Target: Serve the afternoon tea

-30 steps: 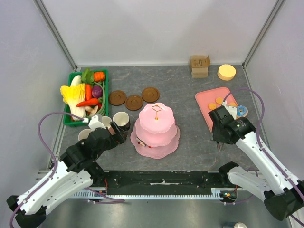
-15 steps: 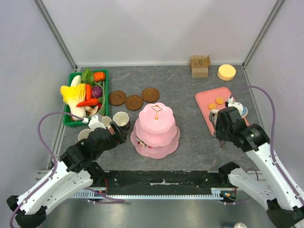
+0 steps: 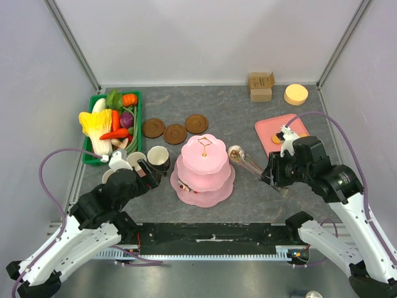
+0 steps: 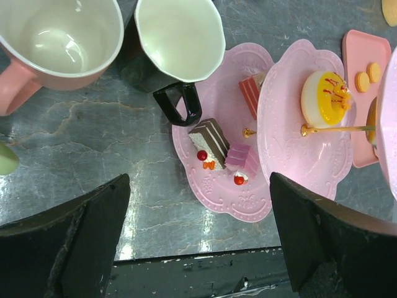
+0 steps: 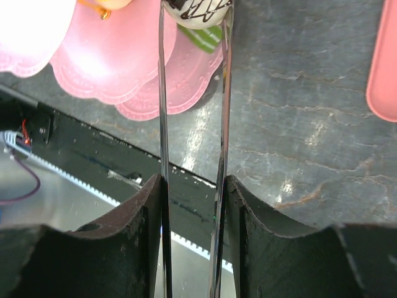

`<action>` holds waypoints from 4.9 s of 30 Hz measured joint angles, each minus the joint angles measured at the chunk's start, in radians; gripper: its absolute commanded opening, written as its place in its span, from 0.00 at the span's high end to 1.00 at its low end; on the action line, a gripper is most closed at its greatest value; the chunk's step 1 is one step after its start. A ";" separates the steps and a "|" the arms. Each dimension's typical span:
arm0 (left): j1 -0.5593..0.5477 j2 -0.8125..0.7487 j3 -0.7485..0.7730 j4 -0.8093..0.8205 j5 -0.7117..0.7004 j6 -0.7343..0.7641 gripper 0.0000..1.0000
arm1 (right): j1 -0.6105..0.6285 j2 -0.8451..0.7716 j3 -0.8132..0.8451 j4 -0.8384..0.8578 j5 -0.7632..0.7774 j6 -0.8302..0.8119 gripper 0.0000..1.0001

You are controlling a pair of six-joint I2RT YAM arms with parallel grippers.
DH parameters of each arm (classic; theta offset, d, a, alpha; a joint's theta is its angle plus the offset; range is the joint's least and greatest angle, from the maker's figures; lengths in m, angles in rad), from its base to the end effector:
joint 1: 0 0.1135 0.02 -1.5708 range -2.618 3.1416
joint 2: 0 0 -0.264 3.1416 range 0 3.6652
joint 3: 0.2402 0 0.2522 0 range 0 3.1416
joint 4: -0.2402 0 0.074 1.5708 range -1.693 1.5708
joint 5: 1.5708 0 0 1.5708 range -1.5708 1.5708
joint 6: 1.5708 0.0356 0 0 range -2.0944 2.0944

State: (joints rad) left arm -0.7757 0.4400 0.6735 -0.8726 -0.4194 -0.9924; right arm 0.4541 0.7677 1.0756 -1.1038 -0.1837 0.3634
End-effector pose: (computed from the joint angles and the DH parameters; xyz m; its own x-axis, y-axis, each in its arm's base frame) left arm 0.0752 -0.0534 0.2775 -0.5729 -0.5093 -0.6422 -0.1345 0.8313 -0.5393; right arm 0.1064 0.0592 0.3504 -0.7943 0.0012 -0.6076 -0.2822 0.8848 0.3707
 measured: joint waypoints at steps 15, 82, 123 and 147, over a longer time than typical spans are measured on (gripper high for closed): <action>0.000 0.007 0.000 -0.019 -0.024 0.000 0.01 | 0.000 0.023 0.024 -0.067 -0.183 -0.126 0.53; 0.000 0.008 0.000 -0.040 -0.024 0.000 0.01 | 0.022 0.030 0.073 -0.071 -0.121 -0.123 0.41; 0.006 0.210 0.048 0.178 -0.185 0.096 0.01 | -0.260 0.430 0.176 -0.113 0.782 0.134 0.37; 0.186 0.321 0.029 0.378 -0.135 0.233 0.01 | -0.444 0.534 0.122 0.060 0.626 0.006 0.34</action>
State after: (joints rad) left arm -0.5900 0.7612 0.7029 -0.4950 -0.5545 -0.7593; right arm 0.0097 1.3022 1.1976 -1.0443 0.4419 0.3698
